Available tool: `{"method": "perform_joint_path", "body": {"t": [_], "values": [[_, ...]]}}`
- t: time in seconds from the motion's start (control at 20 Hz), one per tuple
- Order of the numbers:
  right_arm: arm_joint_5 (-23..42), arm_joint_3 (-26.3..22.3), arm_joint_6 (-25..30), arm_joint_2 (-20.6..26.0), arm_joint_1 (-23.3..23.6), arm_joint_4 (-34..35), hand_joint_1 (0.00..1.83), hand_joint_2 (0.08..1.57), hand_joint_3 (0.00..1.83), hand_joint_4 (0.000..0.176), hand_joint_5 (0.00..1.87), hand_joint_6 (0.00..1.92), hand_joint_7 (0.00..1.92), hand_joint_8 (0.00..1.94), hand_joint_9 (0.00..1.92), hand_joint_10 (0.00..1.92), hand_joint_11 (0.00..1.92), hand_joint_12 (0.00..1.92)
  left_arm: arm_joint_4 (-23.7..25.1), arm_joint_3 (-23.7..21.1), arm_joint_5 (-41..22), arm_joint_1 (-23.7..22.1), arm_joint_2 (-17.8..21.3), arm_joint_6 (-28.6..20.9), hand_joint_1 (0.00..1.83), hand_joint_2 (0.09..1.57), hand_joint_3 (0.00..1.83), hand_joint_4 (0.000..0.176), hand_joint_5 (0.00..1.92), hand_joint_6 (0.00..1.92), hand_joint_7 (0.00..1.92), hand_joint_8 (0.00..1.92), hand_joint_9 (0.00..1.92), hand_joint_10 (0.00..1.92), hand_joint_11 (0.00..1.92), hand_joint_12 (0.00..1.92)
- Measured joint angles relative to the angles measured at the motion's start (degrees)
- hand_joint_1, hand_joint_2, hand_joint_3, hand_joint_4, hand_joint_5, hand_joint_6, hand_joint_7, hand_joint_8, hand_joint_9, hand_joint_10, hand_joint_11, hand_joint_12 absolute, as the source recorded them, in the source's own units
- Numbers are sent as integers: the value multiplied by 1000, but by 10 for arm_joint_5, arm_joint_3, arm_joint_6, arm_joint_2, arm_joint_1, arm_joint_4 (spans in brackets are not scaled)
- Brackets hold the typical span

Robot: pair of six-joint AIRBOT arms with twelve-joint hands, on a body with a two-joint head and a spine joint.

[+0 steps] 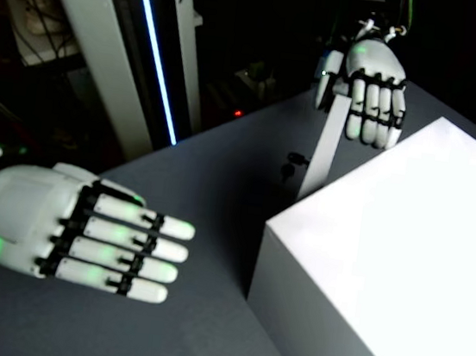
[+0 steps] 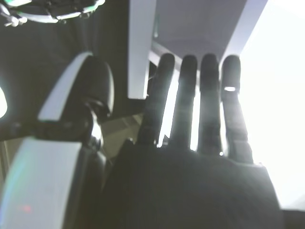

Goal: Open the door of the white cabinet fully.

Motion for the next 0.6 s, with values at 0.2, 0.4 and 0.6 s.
{"method": "perform_joint_path", "body": {"t": [0.2, 0.4, 0.6], "values": [[0, 1, 1, -2, 0, 1, 459, 1367, 1, 0, 295, 6, 269, 9, 217, 8, 187, 25, 7, 2, 12, -15, -12, 0, 103, 1471, 1, 0, 142, 6, 136, 4, 134, 5, 0, 437], [0, 2, 2, -3, 0, 1, 428, 1377, 3, 0, 287, 1, 264, 3, 203, 3, 164, 13, 26, 2, 18, -26, -15, -2, 152, 1476, 0, 0, 141, 5, 132, 4, 120, 3, 1, 384], [0, 4, 3, -4, 0, 0, 437, 1379, 0, 0, 285, 1, 263, 1, 208, 3, 176, 16, 36, 3, 24, -27, -21, -12, 209, 1460, 0, 0, 143, 2, 135, 3, 132, 3, 0, 427]]}}
